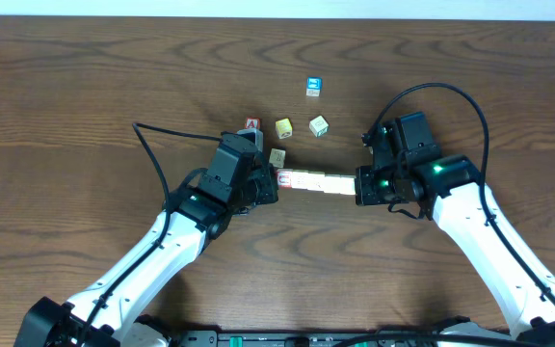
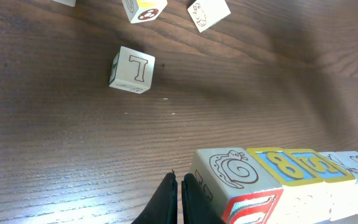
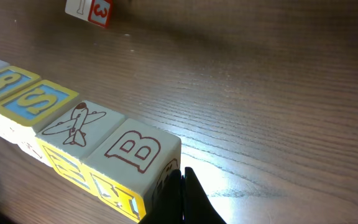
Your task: Lift 5 blocks
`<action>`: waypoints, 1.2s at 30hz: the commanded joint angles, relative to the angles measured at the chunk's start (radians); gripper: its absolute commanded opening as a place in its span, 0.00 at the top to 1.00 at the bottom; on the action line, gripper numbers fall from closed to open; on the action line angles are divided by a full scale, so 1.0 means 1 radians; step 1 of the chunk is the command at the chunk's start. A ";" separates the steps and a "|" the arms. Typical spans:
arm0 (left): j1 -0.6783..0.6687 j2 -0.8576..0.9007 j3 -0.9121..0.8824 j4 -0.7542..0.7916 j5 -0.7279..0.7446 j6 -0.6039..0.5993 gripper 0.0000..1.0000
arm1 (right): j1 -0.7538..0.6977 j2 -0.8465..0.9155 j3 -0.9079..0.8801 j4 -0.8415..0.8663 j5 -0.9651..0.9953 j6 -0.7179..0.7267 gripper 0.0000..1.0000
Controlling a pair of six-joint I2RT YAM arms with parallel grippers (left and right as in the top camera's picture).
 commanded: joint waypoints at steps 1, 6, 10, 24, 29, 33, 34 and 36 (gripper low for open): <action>-0.036 -0.024 0.071 0.028 0.175 -0.010 0.93 | 0.043 -0.031 0.039 0.017 -0.223 0.005 0.99; -0.036 -0.026 0.074 0.027 0.175 -0.010 0.93 | 0.043 -0.031 0.041 0.017 -0.223 0.005 0.99; -0.036 -0.029 0.074 0.027 0.178 -0.010 0.93 | 0.043 -0.032 0.041 0.015 -0.223 0.005 0.99; -0.036 -0.041 0.074 0.027 0.186 -0.010 0.93 | 0.043 -0.031 0.042 0.018 -0.215 0.005 0.99; -0.036 -0.052 0.074 0.027 0.186 -0.010 0.93 | 0.043 -0.031 0.048 0.019 -0.215 0.005 0.99; -0.036 -0.052 0.074 0.021 0.186 -0.010 0.93 | 0.043 -0.032 0.055 0.019 -0.210 0.005 0.99; -0.036 -0.052 0.074 0.020 0.186 -0.010 0.93 | 0.043 -0.032 0.056 0.018 -0.206 0.005 0.99; -0.036 -0.052 0.074 0.020 0.186 -0.010 0.93 | 0.043 -0.031 0.058 0.018 -0.200 0.005 0.99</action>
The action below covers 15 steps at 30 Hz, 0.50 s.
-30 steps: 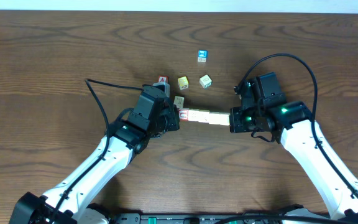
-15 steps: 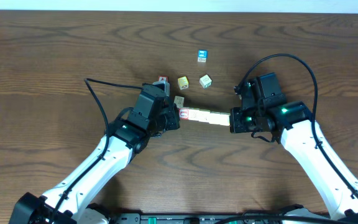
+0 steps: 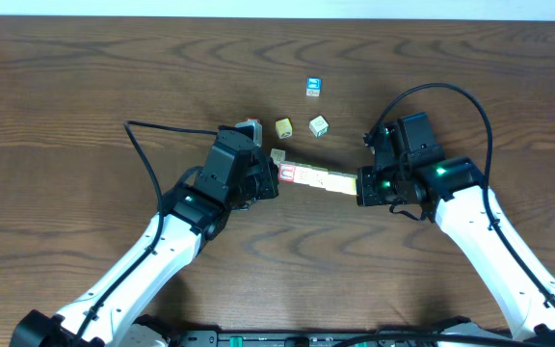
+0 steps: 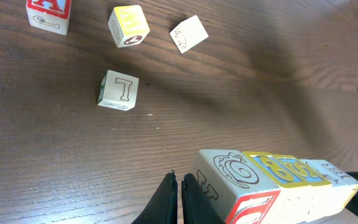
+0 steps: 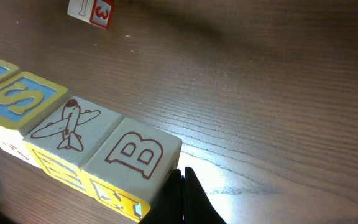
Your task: Lift 5 blocks
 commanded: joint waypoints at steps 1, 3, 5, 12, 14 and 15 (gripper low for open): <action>-0.038 -0.013 0.050 0.020 0.186 -0.006 0.93 | 0.043 -0.013 0.058 0.026 -0.208 0.005 0.99; -0.038 -0.013 0.050 0.019 0.186 -0.006 0.93 | 0.043 -0.013 0.059 0.026 -0.205 0.005 0.99; -0.038 -0.013 0.050 0.019 0.186 -0.006 0.93 | 0.043 -0.013 0.059 0.026 -0.198 0.005 0.99; -0.038 -0.013 0.050 0.002 0.186 -0.005 0.93 | 0.033 -0.013 0.059 0.026 -0.197 0.005 0.99; -0.038 -0.013 0.050 0.001 0.186 -0.005 0.93 | 0.025 -0.013 0.059 0.026 -0.197 0.005 0.99; -0.038 -0.013 0.050 0.002 0.186 -0.005 0.93 | 0.022 -0.013 0.059 0.026 -0.197 0.005 0.99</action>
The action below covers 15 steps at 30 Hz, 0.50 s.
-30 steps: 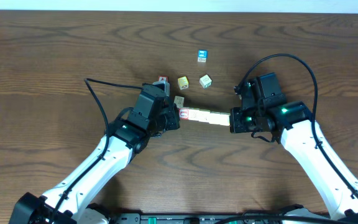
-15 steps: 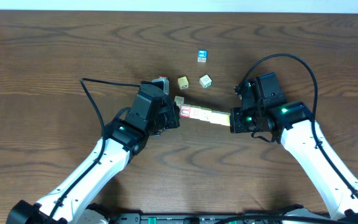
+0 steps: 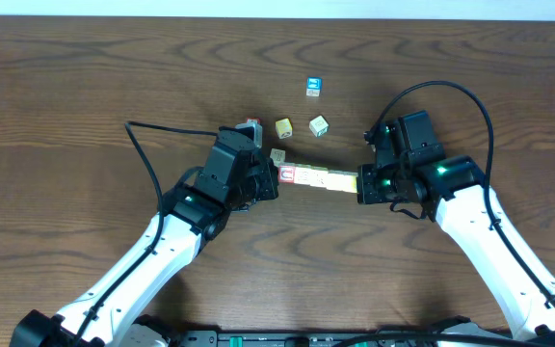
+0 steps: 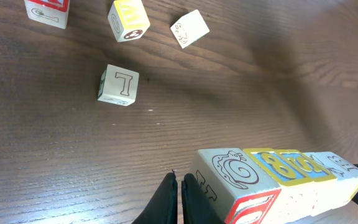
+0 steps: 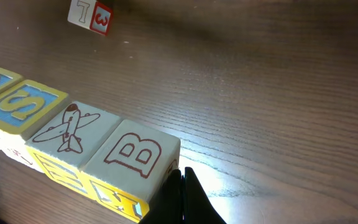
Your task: Lift 5 blocks
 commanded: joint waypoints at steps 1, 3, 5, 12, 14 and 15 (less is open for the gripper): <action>-0.038 -0.013 0.050 0.013 0.179 -0.005 0.93 | 0.019 -0.013 0.047 0.028 -0.211 0.005 0.99; -0.038 -0.013 0.050 0.013 0.179 -0.005 0.93 | 0.018 -0.013 0.047 0.028 -0.211 0.005 0.99; -0.038 -0.013 0.050 0.013 0.179 -0.005 0.93 | 0.018 -0.013 0.047 0.029 -0.210 0.005 0.99; -0.038 -0.014 0.050 0.013 0.179 -0.005 0.93 | 0.018 -0.013 0.047 0.033 -0.203 0.005 0.99; -0.038 -0.015 0.050 0.013 0.179 -0.005 0.93 | 0.018 -0.013 0.047 0.036 -0.203 0.005 0.99; -0.038 -0.015 0.050 0.013 0.179 -0.006 0.93 | 0.018 -0.013 0.047 0.037 -0.203 0.005 0.99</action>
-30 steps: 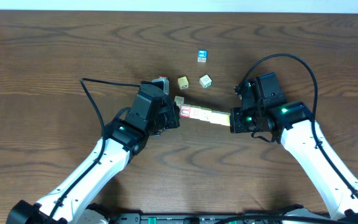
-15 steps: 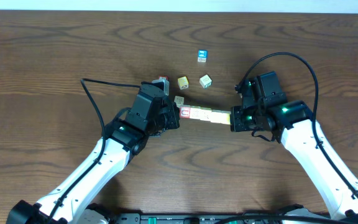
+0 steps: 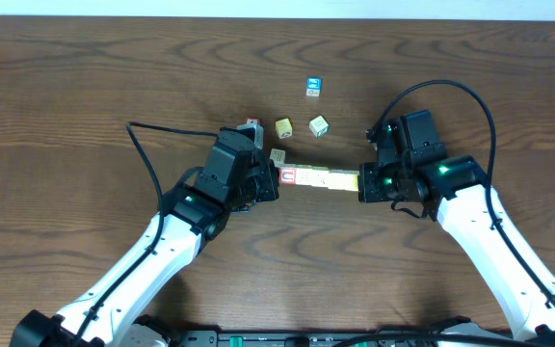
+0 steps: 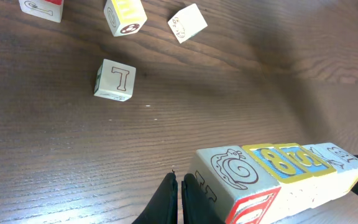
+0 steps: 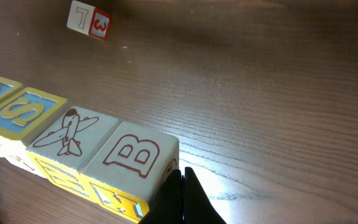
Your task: Lift 5 blocks
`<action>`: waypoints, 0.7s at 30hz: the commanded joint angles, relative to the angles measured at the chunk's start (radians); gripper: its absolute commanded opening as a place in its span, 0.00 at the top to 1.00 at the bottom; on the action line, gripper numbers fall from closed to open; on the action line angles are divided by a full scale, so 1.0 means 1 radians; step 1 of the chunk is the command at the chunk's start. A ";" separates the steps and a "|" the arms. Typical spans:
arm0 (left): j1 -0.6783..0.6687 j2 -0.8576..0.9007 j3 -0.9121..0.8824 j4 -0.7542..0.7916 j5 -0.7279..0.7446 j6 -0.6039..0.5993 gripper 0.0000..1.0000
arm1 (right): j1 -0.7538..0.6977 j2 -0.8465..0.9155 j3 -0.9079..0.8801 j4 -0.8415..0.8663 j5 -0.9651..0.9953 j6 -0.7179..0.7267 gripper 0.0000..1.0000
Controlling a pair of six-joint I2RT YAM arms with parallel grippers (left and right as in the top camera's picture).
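A row of several lettered blocks (image 3: 318,178) hangs squeezed end to end between my two grippers, a little above the wood table (image 3: 85,106). My left gripper (image 3: 276,180) is shut, and it presses sideways on the spiral block (image 4: 229,171) with its fingertips (image 4: 188,190). On the other end, my right gripper (image 3: 359,184) is also shut and pushes against the B block (image 5: 132,155). The airplane block (image 5: 70,130) and the blue S block (image 5: 17,107) follow it in the row.
Loose blocks lie on the table behind the row: a T block (image 4: 115,79), a yellow one (image 3: 283,126), a white one (image 3: 318,125), a red one (image 3: 250,125) and a blue one (image 3: 312,87). A red 3 block (image 5: 89,18) shows far off.
Both grippers stay shut against the row's ends. The loose blocks have slid slightly up and left in the left wrist view, and the row's right end sits a touch farther back.
At first the row lay low on the table, pinched between both shut grippers. A second later the loose blocks looked smaller under the left wrist and the row stood higher and tilted. It has stayed held up since, with small shifts.
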 commanded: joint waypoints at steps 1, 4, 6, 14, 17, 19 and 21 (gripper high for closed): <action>-0.038 -0.015 0.050 0.019 0.164 -0.005 0.93 | 0.027 -0.013 0.046 0.031 -0.204 0.005 0.99; -0.038 -0.015 0.050 0.016 0.164 -0.005 0.93 | 0.027 -0.013 0.046 0.037 -0.204 0.005 0.99; -0.038 -0.015 0.050 0.016 0.164 -0.005 0.93 | 0.027 -0.013 0.046 0.040 -0.204 0.005 0.99; -0.038 -0.015 0.050 0.016 0.172 -0.006 0.93 | 0.028 -0.013 0.046 0.042 -0.204 0.005 0.99; -0.038 -0.015 0.050 0.016 0.175 -0.006 0.93 | 0.028 -0.013 0.046 0.042 -0.205 0.005 0.99; -0.038 -0.015 0.050 0.016 0.175 -0.006 0.93 | 0.028 -0.013 0.046 0.042 -0.205 0.005 0.99; -0.038 -0.015 0.050 0.016 0.175 -0.006 0.93 | 0.028 -0.013 0.046 0.042 -0.205 0.005 0.99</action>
